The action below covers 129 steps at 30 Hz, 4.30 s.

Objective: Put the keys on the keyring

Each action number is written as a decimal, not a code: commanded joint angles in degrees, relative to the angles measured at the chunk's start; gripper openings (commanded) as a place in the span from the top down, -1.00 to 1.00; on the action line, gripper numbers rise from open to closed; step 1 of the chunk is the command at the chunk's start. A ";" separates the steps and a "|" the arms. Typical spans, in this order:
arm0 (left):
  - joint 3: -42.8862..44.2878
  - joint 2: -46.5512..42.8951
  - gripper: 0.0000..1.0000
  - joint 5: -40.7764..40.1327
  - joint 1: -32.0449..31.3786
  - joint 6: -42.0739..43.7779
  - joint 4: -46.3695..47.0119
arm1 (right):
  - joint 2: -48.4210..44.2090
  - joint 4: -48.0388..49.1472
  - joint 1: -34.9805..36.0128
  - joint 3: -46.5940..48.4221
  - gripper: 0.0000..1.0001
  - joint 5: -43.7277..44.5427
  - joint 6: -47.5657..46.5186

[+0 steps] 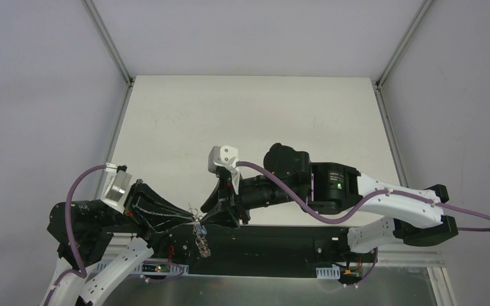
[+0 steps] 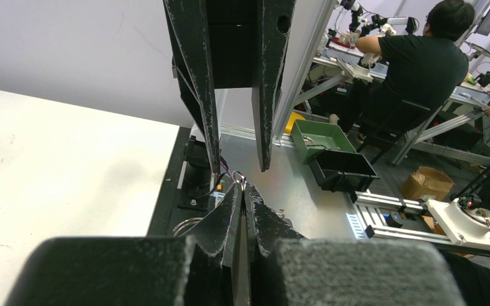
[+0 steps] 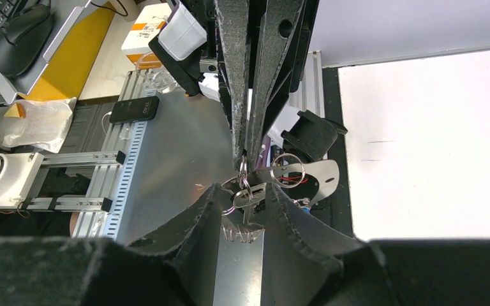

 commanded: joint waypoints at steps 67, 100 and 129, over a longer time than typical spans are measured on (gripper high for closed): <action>0.90 -0.60 1.00 -0.78 0.04 -2.11 8.96 | -2.36 6.61 1.35 -5.84 0.36 0.59 0.30; 0.46 -1.35 1.00 -0.79 0.03 -2.08 8.94 | 0.27 10.65 3.89 -3.64 0.34 4.99 -2.36; 1.86 1.90 0.71 6.65 0.04 -6.31 3.66 | 1.71 -1.98 3.52 1.72 1.00 5.95 1.88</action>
